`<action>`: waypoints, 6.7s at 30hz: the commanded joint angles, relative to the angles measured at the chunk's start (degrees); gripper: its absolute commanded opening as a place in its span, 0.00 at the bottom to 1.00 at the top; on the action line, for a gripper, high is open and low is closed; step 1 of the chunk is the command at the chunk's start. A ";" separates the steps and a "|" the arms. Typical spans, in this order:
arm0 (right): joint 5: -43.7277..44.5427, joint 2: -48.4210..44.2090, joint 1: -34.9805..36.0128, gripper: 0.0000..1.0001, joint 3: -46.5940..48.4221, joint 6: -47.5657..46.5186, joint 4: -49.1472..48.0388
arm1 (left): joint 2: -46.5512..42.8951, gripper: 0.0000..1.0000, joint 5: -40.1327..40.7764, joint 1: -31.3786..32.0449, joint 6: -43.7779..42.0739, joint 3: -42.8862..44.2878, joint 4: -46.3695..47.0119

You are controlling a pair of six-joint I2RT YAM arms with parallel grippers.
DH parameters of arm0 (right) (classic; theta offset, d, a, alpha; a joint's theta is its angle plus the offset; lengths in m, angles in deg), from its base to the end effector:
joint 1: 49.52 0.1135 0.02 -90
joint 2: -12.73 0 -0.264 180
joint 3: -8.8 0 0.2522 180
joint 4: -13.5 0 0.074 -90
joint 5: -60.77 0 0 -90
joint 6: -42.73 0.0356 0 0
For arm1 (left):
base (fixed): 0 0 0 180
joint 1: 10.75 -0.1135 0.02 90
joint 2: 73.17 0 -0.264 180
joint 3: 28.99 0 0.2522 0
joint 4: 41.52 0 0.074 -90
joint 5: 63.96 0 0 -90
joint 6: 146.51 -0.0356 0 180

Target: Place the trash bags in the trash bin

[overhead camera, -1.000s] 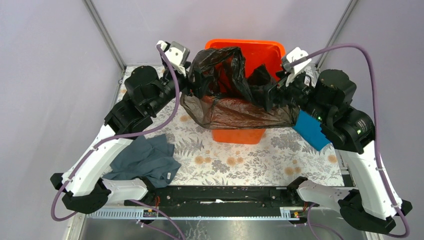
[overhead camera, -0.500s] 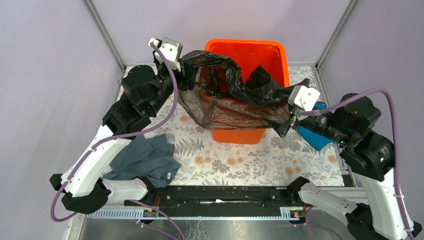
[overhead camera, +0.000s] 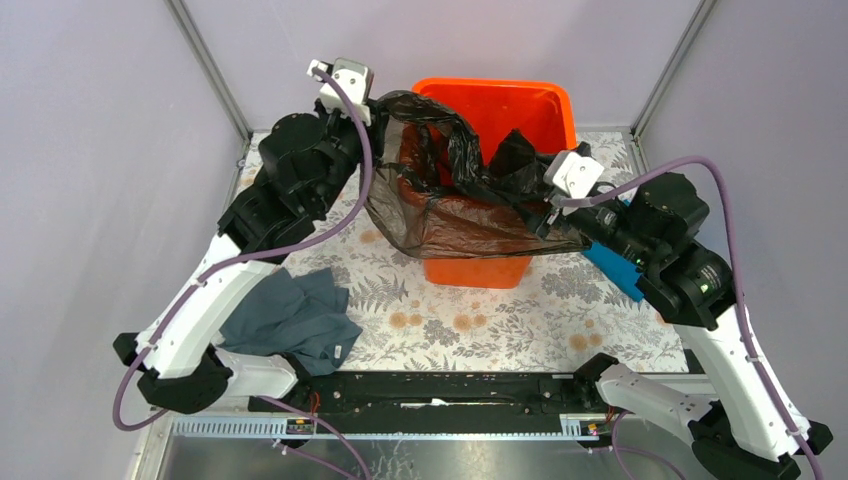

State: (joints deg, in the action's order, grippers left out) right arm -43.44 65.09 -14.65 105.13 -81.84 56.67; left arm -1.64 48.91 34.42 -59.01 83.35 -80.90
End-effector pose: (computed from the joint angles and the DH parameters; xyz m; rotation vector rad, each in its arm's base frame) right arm 0.1171 0.0922 0.4992 -1.0427 1.1611 0.1971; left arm 0.1748 -0.1562 0.5314 0.3264 1.5199 -0.2810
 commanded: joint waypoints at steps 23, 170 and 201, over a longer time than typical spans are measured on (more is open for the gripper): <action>31.39 23.43 -11.56 0.06 22.37 28.18 -3.19 | 23.66 0.00 -18.49 -16.47 15.49 25.15 -4.94; -5.54 35.43 -38.65 0.34 5.04 55.80 -15.02 | 12.43 0.20 -57.82 -34.35 49.19 -21.84 32.55; -16.50 1.15 -38.65 1.00 2.39 69.63 -2.94 | -9.65 0.90 -49.31 -32.94 49.94 -20.41 13.89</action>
State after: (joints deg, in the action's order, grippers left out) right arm -53.56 65.83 -53.49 109.72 -19.63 60.50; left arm -12.70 1.90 0.45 -12.91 63.11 -69.82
